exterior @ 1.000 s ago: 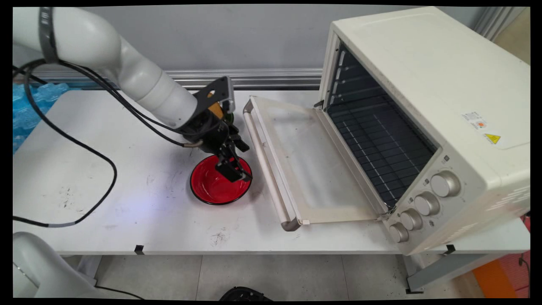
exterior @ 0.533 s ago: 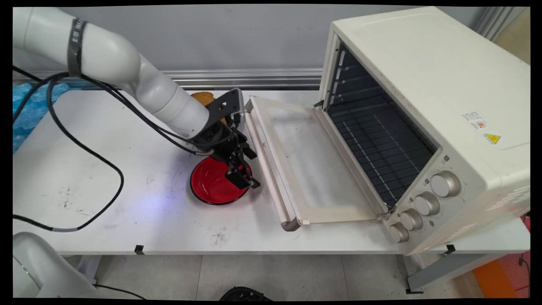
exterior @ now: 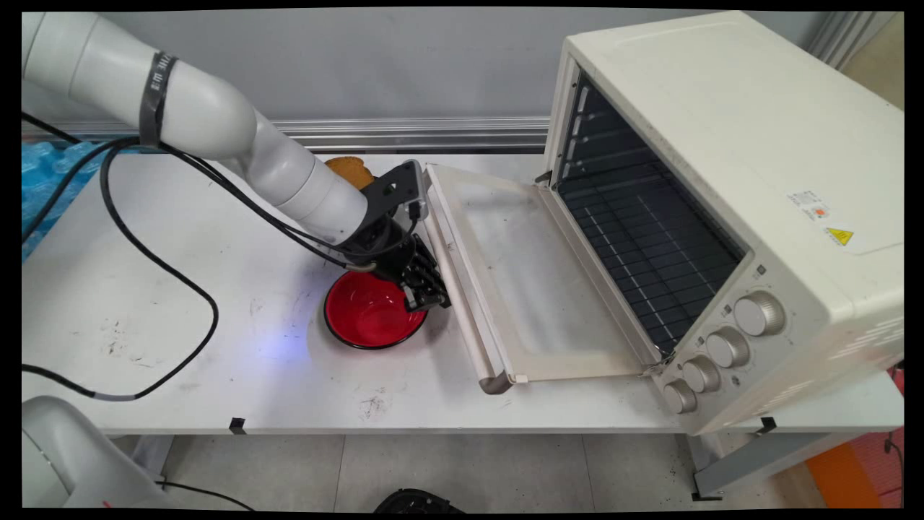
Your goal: Close the oven
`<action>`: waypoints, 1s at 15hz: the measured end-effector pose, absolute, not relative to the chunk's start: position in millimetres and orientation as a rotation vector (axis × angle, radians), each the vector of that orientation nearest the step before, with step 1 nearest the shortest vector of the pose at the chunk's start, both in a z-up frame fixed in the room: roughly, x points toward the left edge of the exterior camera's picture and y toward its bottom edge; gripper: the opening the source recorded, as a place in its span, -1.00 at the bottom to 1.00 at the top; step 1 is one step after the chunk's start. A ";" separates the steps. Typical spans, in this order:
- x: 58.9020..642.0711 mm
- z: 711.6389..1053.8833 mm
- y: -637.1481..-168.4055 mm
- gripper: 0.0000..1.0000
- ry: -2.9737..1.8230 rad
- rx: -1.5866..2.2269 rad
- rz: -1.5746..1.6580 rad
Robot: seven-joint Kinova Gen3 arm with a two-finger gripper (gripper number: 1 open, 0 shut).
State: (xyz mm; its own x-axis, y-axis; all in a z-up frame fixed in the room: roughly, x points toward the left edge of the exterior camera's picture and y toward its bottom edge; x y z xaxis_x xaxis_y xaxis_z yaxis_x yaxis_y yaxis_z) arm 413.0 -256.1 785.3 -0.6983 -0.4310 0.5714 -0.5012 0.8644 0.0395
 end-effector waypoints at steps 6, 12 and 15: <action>413.5 780.5 -255.0 -1.00 -2.418 0.690 0.167; 417.4 785.2 -250.5 -1.00 -2.385 0.695 0.173; 418.6 790.7 -248.9 -1.00 -2.365 0.698 0.177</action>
State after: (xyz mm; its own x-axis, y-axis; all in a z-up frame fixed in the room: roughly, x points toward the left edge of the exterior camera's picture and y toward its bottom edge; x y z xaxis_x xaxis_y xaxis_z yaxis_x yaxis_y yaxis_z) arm 418.6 -248.9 790.7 -0.6420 -0.4373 0.6298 -0.5262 0.8487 0.0528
